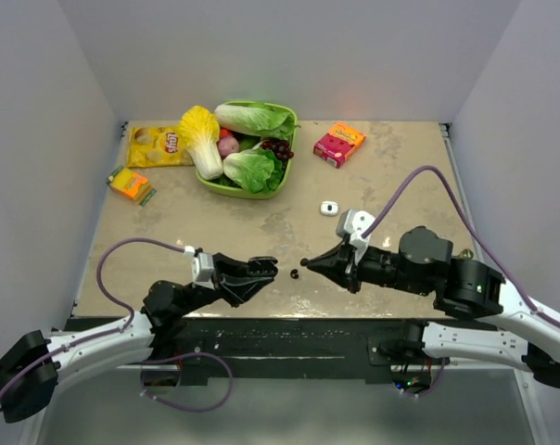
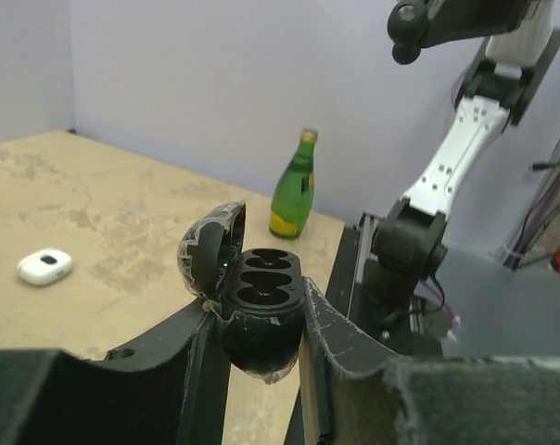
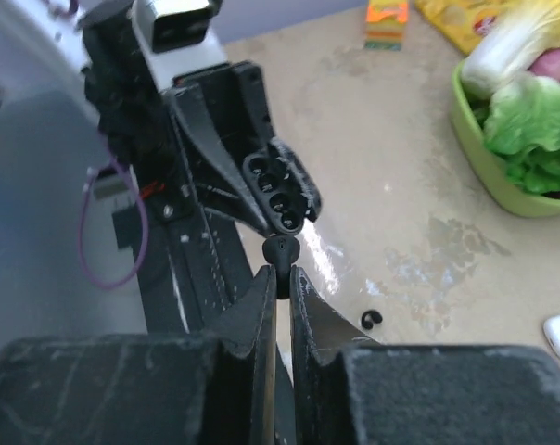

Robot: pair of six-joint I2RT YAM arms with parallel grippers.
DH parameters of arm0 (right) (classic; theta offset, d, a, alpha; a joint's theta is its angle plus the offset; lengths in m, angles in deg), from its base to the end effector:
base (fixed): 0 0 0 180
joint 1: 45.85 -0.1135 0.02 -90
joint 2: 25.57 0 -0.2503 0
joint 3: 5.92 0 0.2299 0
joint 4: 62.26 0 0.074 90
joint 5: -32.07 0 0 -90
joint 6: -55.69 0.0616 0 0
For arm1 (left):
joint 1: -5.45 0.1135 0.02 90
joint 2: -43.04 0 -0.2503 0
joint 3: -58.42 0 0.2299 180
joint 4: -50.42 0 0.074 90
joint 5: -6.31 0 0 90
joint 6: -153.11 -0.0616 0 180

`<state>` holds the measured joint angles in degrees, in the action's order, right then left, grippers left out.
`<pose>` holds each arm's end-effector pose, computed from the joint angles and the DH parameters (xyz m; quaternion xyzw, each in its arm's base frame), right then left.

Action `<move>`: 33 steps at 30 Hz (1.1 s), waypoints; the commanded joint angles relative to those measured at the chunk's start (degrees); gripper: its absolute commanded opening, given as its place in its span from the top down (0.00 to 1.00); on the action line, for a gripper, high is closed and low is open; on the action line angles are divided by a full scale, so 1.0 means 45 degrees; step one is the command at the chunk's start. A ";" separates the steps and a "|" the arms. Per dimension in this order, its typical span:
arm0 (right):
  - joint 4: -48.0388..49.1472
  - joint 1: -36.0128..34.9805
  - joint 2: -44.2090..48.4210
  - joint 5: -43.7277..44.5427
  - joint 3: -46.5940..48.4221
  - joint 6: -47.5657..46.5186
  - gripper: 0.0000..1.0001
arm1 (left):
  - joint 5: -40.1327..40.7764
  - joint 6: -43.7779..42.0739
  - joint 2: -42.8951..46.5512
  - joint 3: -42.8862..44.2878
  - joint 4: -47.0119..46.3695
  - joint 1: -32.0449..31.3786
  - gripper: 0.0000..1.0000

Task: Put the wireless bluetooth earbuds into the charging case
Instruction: Place the earbud in the charging case.

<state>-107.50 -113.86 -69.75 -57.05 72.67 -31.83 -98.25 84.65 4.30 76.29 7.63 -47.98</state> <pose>0.0620 0.1511 0.3924 -0.4130 0.6507 0.3629 0.5238 0.0850 -0.1406 0.2381 0.2535 0.5050 -0.5565 0.6091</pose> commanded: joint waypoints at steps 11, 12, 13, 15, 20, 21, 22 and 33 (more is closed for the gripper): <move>-0.1319 -0.0707 -0.0610 -0.1759 0.0020 -0.1392 1.00 | -0.3715 -0.0764 -0.2092 0.1968 -0.0292 0.0135 1.00; -0.1221 -0.0746 -0.0630 -0.1759 -0.0039 -0.1372 1.00 | -0.3851 -0.0725 -0.2191 0.2007 -0.0411 0.0135 1.00; -0.1123 -0.0747 -0.0650 -0.1779 -0.0098 -0.1314 1.00 | -0.3930 -0.0686 -0.2269 0.2027 -0.0490 0.0135 1.00; -0.0849 -0.0786 -0.0650 -0.1837 -0.0255 -0.1235 1.00 | -0.4164 -0.0666 -0.2465 0.2144 -0.0646 0.0135 1.00; -0.0361 -0.0864 -0.0903 -0.1993 -0.0548 -0.1079 1.00 | -0.4691 -0.0549 -0.2680 0.2261 -0.0959 0.0135 1.00; -0.0321 -0.0864 -0.1020 -0.2032 -0.0548 -0.1059 1.00 | -0.4886 -0.0548 -0.2719 0.2300 -0.0940 0.0135 1.00; -0.0282 -0.0902 -0.1137 -0.2071 -0.0548 -0.1059 1.00 | -0.4946 -0.0490 -0.2758 0.2320 -0.0959 0.0135 1.00; -0.0594 -0.1000 -0.1880 -0.1799 -0.0353 -0.1235 1.00 | -0.5336 -0.0295 -0.2426 0.2320 -0.1057 0.0135 1.00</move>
<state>-111.65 -117.97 -78.30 -65.00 70.55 -36.90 -120.42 82.60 -7.59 84.59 6.50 -47.74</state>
